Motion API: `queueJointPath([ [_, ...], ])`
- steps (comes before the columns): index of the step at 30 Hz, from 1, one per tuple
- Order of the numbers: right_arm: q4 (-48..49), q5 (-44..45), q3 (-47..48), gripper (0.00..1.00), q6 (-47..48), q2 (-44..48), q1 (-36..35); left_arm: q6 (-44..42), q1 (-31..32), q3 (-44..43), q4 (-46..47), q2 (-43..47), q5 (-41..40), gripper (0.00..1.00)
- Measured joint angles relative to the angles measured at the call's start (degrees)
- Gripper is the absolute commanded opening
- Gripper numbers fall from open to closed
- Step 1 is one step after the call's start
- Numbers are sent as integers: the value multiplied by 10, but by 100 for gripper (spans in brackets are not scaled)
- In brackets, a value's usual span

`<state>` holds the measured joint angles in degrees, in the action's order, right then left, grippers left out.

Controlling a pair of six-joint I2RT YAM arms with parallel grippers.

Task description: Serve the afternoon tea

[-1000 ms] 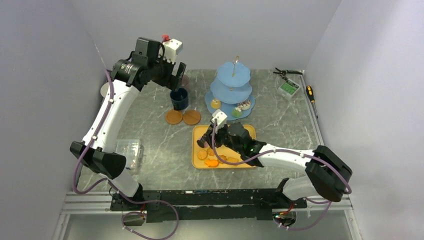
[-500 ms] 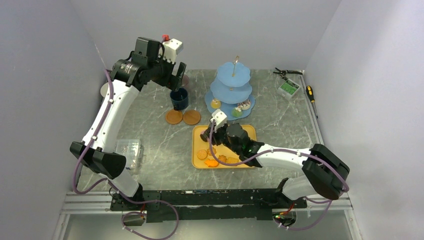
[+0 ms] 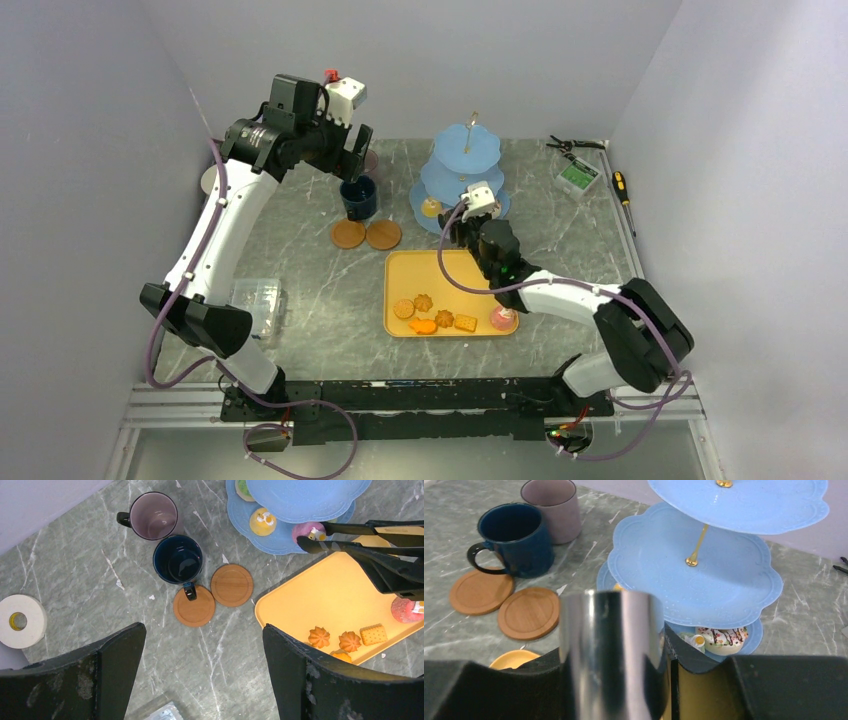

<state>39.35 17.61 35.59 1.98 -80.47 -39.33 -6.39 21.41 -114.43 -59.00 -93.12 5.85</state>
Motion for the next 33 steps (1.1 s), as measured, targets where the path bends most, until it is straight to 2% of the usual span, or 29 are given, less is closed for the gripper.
queueJointPath([
  [10, 69, 35, 11, 33, 0, -97, 12, 0, 0, 0, 0, 0, 0, 93],
  [16, 102, 57, 11, 45, -2, -123, 12, -2, 0, 0, 0, 0, 0, 93],
  [20, 110, 61, 11, 53, -8, -123, 12, -2, 0, 0, 0, 0, 3, 93],
  [27, 106, 62, 5, 55, -12, -107, 12, -2, 0, 0, 0, 0, 6, 93],
  [33, 90, 61, -17, 58, -25, -39, 12, -2, 0, 0, 0, 0, 9, 93],
])
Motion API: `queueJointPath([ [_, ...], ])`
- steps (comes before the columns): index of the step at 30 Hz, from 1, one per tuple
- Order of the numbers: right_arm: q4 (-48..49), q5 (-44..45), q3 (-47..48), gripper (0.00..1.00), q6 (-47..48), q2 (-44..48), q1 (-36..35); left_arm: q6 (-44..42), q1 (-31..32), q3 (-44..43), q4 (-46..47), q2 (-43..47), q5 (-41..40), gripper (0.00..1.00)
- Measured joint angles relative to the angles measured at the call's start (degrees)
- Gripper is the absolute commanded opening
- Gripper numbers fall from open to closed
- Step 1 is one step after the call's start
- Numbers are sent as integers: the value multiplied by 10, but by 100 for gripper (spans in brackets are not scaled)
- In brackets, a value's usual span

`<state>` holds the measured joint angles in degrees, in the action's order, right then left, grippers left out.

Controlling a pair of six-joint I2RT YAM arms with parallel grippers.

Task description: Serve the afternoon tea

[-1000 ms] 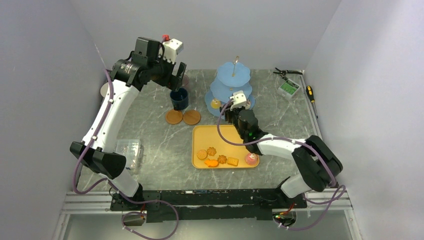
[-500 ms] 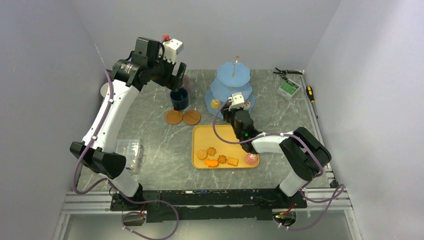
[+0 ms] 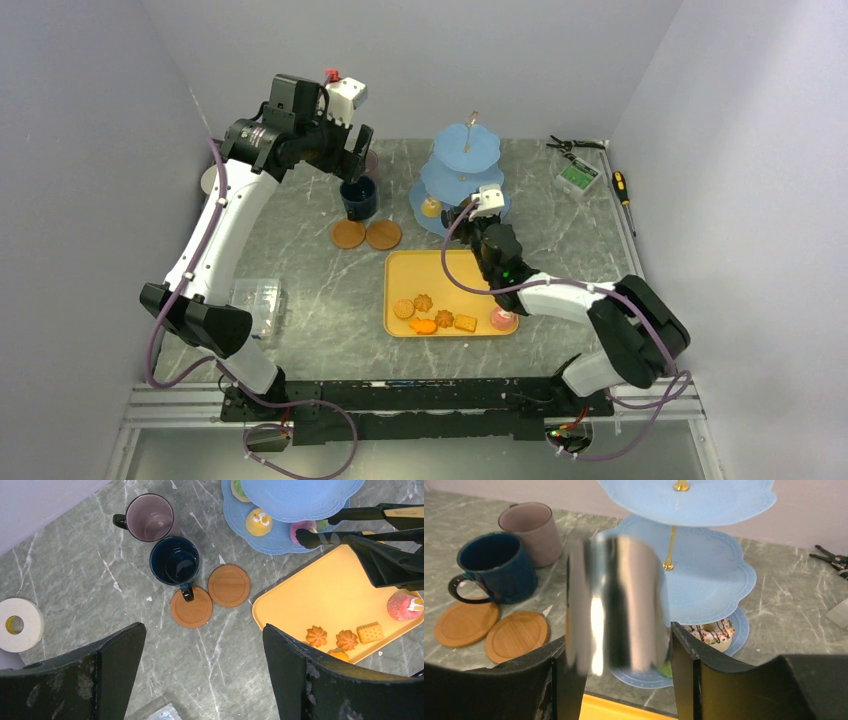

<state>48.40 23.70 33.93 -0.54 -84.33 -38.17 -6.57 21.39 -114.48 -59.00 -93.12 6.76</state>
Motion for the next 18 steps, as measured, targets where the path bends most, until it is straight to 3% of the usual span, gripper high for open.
queueJointPath([
  [14, -28, -9, -6, 55, -6, 17, 0, 0, 0, -11, 0, 0, 10, 93],
  [18, -67, -13, -17, 55, -16, 63, -3, -3, 0, -11, -2, 0, 24, 93],
])
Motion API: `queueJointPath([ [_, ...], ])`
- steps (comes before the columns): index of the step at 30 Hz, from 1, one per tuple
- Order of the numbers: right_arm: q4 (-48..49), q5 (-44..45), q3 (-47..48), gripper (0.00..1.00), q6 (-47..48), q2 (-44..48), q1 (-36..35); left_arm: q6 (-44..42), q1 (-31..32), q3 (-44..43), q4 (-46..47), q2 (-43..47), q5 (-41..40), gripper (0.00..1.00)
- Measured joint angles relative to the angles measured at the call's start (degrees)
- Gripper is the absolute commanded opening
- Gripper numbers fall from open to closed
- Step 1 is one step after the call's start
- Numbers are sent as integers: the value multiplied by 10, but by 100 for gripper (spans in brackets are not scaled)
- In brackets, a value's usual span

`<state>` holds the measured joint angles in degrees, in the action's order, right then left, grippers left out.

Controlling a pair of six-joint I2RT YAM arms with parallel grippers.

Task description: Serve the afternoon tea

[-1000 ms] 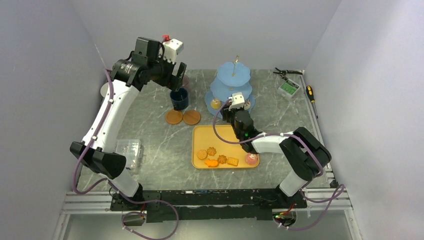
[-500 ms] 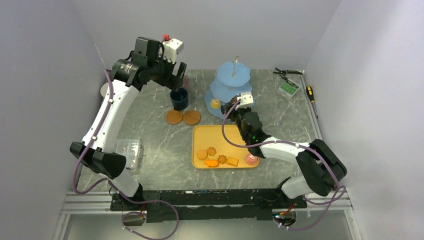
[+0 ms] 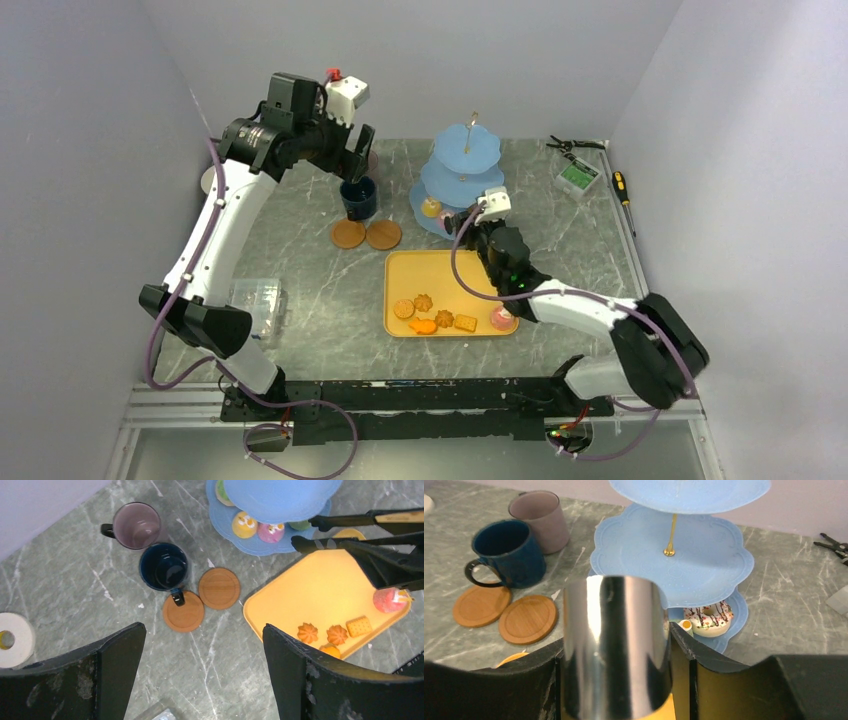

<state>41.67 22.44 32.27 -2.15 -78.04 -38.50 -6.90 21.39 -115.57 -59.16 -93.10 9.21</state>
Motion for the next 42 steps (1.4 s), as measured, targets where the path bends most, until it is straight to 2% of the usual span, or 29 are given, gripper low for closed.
queueJointPath([
  [2, -32, 4, -7, 55, -7, 42, -7, -10, 0, 11, 2, 3, 18, 93],
  [6, -106, 27, -22, 55, -31, 137, -35, -29, 0, 93, -2, 26, 58, 93],
  [10, -217, 80, -43, 55, -71, 233, -81, -47, 0, 160, -11, 26, 83, 93],
  [18, -456, 180, -58, 54, -195, 352, -146, -60, 0, 153, -18, 17, 105, 93],
  [24, -571, 219, -58, 54, -254, 388, -159, -61, 0, 147, -16, 17, 110, 93],
  [29, -657, 238, -30, 54, -285, 381, -160, -62, 1, 146, -17, 17, 111, 93],
  [42, -742, 228, 9, 55, -325, 381, -162, -70, 2, 117, -20, 4, 113, 93],
])
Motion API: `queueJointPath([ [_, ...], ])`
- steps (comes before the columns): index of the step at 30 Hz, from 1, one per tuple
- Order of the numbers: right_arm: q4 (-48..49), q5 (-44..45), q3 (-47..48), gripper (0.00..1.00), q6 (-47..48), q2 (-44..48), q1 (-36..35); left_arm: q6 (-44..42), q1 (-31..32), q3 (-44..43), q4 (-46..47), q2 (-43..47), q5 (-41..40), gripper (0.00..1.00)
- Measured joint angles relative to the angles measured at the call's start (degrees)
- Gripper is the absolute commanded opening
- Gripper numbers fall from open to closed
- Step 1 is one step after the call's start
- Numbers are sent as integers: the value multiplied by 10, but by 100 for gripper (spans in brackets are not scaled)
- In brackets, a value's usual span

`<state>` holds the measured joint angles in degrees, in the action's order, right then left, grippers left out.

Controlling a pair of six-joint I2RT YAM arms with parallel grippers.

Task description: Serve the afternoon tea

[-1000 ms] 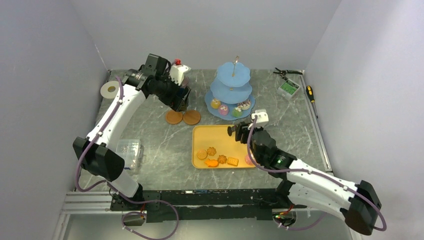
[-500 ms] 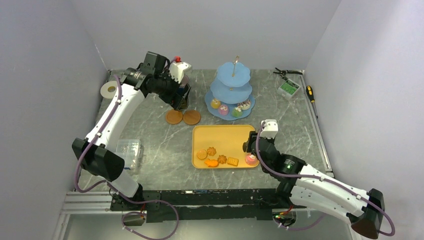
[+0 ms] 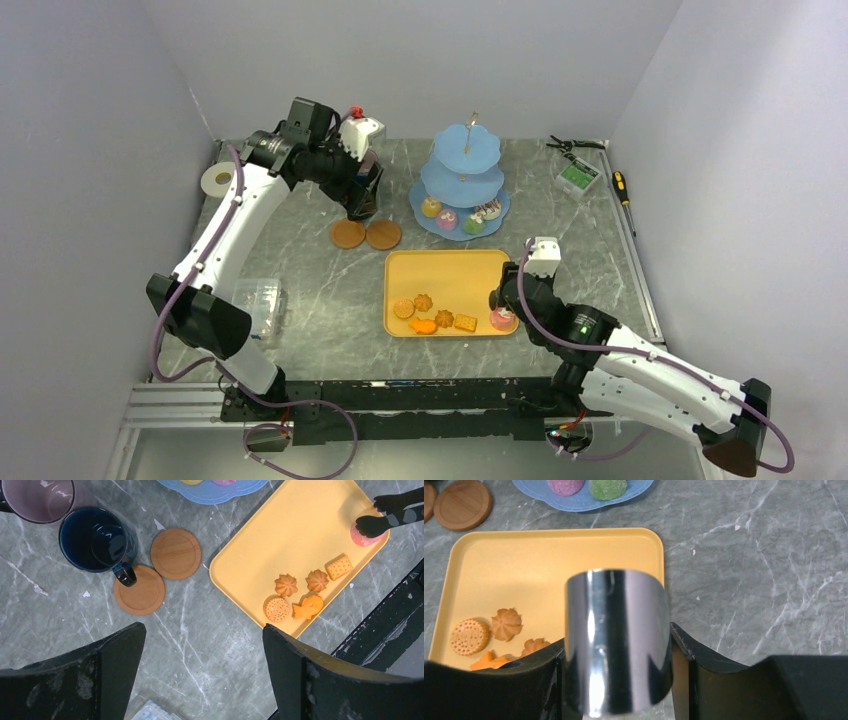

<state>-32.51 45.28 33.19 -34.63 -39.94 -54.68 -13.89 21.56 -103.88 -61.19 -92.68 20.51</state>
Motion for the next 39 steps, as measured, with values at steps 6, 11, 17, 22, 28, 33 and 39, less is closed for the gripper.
queueJointPath([
  [6, -24, -13, 14, 55, -16, -4, -4, 0, 0, -12, -2, -2, 0, 93],
  [11, -38, -23, 21, 54, -23, -30, -7, 0, 0, -30, -5, -3, 0, 93],
  [17, -44, -24, 27, 51, -25, -65, -11, 0, 0, -38, -6, -3, -1, 93],
  [22, -44, -23, 28, 35, -24, -73, -20, 0, 0, -38, -6, -3, -5, 93],
  [28, -42, -22, 29, 31, -16, -60, -24, 0, 0, -43, -7, -3, -9, 93],
  [33, -11, -12, 47, 32, 33, -42, -24, 0, 0, -43, -7, -3, -12, 93],
  [39, 130, 12, 98, 31, 156, -74, -5, 0, 0, -50, -8, -6, -15, 93],
])
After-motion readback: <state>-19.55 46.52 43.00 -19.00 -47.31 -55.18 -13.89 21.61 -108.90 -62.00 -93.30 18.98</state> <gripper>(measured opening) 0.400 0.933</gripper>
